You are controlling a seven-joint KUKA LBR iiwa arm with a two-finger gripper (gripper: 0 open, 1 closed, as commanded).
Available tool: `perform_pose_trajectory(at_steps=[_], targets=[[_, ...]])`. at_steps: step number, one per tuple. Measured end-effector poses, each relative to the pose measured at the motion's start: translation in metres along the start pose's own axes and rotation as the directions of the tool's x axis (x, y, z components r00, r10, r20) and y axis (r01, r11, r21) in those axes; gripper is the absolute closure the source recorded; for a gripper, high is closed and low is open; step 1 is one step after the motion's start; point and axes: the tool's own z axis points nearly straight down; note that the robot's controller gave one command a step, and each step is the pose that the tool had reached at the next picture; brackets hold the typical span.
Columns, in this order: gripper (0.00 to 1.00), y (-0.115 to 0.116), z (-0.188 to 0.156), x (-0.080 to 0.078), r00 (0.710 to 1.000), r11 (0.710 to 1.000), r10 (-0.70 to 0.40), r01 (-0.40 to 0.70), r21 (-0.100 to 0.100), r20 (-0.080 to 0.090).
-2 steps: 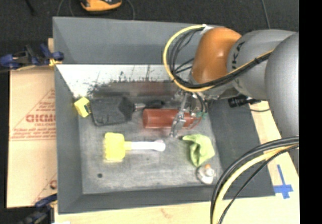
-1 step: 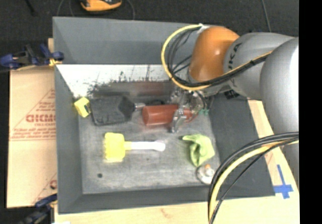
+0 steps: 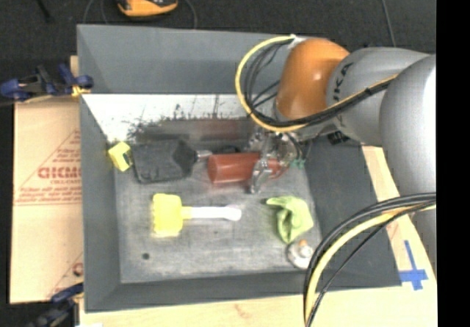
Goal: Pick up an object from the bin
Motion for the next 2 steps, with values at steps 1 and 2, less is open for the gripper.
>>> perform_pose_trajectory(at_steps=[1,2], targets=[[1.00,-0.0237,-0.0844,0.0012,0.999,0.999,0.034,-0.034,0.000,0.000],[1.00,-0.0237,-0.0844,0.0012,0.999,0.999,0.034,-0.034,0.000,0.000]])
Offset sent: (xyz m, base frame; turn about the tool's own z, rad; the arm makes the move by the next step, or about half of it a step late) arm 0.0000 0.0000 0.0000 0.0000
